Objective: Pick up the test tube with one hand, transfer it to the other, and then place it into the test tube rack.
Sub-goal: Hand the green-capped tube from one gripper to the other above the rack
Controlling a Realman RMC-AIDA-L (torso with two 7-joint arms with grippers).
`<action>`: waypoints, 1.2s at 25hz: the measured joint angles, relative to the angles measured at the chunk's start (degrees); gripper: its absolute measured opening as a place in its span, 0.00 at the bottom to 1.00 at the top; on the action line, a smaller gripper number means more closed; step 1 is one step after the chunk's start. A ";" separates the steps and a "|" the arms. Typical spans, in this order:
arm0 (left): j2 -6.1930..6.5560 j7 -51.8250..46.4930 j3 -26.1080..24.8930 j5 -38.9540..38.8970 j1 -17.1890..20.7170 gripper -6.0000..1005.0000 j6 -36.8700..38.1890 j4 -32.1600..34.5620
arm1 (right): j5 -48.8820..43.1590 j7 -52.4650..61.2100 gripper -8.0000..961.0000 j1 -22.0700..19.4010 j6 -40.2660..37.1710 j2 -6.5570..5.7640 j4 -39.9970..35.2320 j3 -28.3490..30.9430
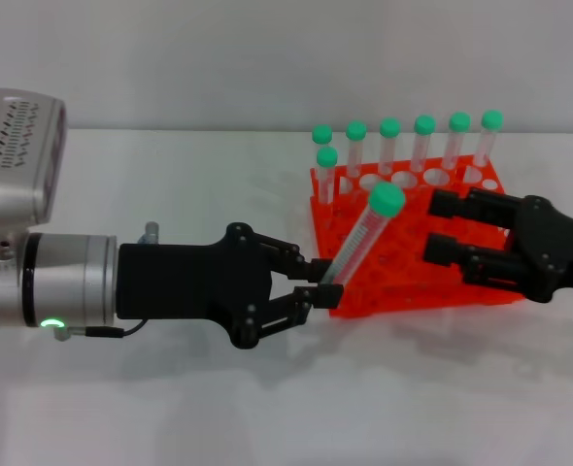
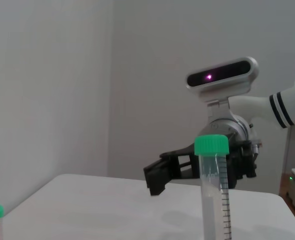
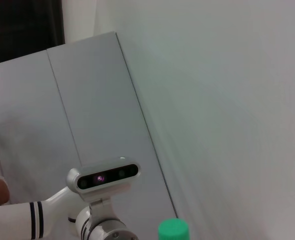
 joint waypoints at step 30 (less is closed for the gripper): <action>-0.08 0.40 2.58 -0.52 -0.68 0.21 -4.20 -0.78 | 5.46 -2.94 0.64 2.36 3.16 1.80 0.48 -8.69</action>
